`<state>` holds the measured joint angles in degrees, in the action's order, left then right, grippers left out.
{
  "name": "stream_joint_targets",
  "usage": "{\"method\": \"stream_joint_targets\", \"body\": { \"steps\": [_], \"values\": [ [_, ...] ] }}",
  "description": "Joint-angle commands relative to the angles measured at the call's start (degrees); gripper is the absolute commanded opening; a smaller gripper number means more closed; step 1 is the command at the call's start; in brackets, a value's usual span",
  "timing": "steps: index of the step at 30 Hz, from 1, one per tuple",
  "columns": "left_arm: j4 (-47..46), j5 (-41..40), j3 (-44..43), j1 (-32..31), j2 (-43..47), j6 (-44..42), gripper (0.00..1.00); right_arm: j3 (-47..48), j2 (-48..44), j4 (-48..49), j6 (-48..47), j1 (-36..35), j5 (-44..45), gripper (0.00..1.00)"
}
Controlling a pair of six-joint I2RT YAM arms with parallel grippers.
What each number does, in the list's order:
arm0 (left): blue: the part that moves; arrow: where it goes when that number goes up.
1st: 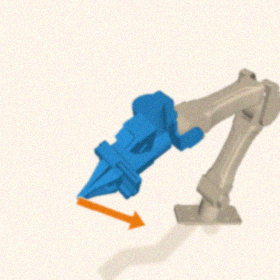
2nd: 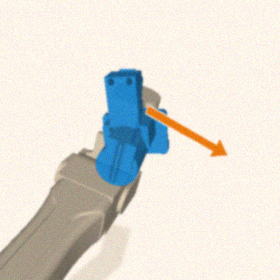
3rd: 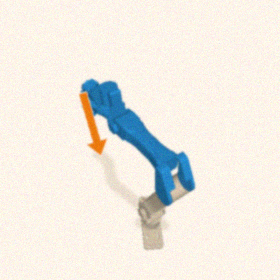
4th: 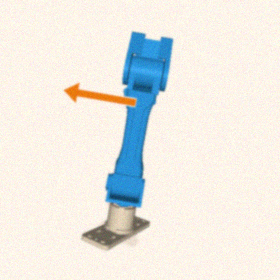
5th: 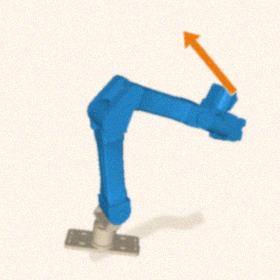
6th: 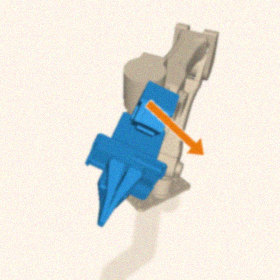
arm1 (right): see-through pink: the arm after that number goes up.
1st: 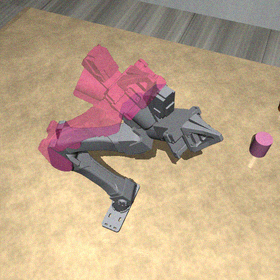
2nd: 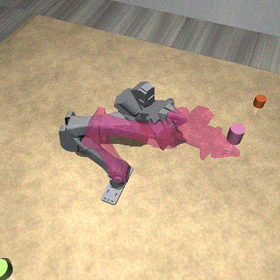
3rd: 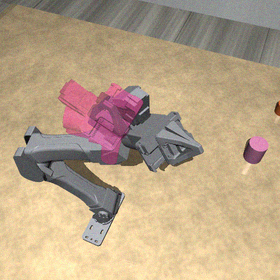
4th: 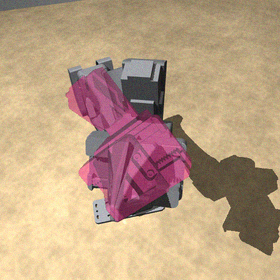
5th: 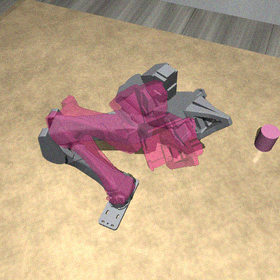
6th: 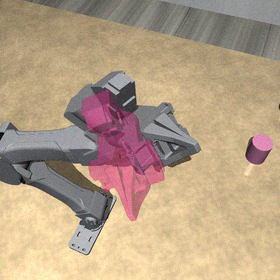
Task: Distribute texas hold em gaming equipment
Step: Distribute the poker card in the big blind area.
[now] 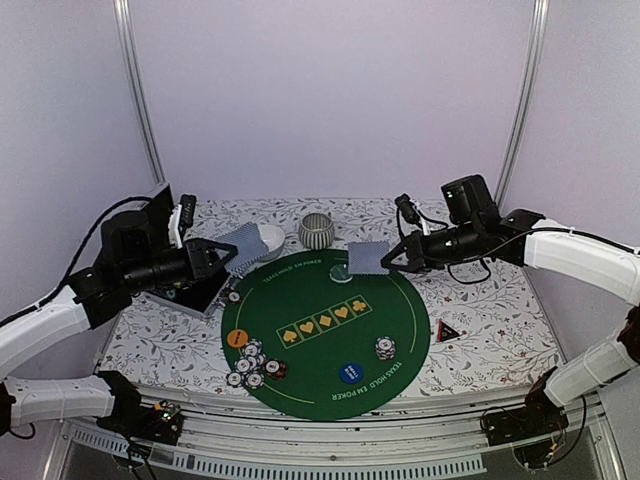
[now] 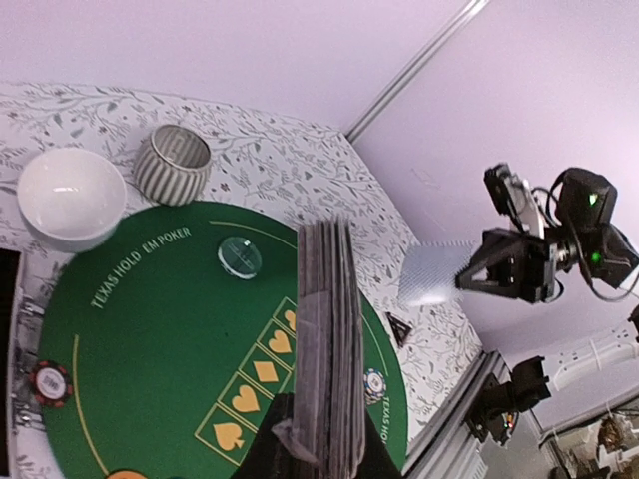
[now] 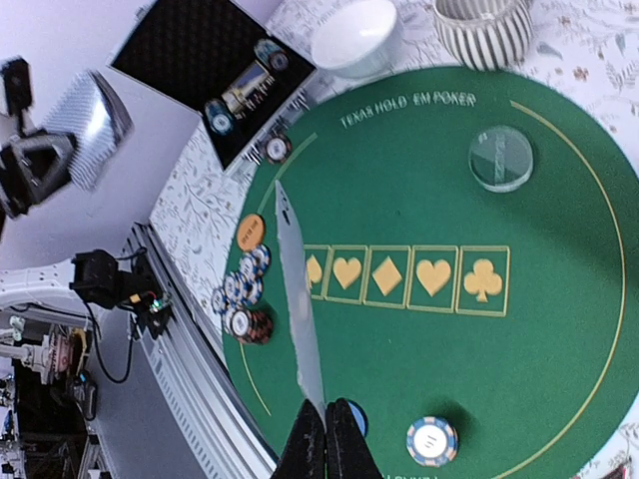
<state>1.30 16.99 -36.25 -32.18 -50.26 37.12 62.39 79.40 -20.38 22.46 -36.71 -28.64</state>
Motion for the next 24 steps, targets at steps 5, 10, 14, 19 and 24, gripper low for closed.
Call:
{"method": "stream_joint_targets", "body": {
  "steps": [5, 10, 14, 19, 24],
  "values": [
    [3.58, -2.02, -10.58, 6.32, -7.09, -8.35, 0.00, 8.49, 9.99, -15.06, -7.17, -3.12, 1.19, 0.02],
    [3.21, -8.20, -10.44, 8.31, -5.46, -11.06, 0.00, 10.58, 20.15, 4.55, 1.54, -9.18, -9.03, 0.02],
    [0.87, -10.68, -7.31, 8.72, -2.32, -12.53, 0.00, 18.55, 33.52, 13.22, 10.31, -13.79, -9.95, 0.02],
    [-0.01, -9.46, -5.79, 10.42, 0.17, -13.15, 0.00, 26.85, 45.27, 21.59, 19.03, -14.82, -10.62, 0.02],
    [-0.19, -6.41, -4.65, 13.38, 1.72, -11.50, 0.00, 28.40, 51.24, 28.41, 27.09, -14.88, -6.20, 0.02]
  ]
}}
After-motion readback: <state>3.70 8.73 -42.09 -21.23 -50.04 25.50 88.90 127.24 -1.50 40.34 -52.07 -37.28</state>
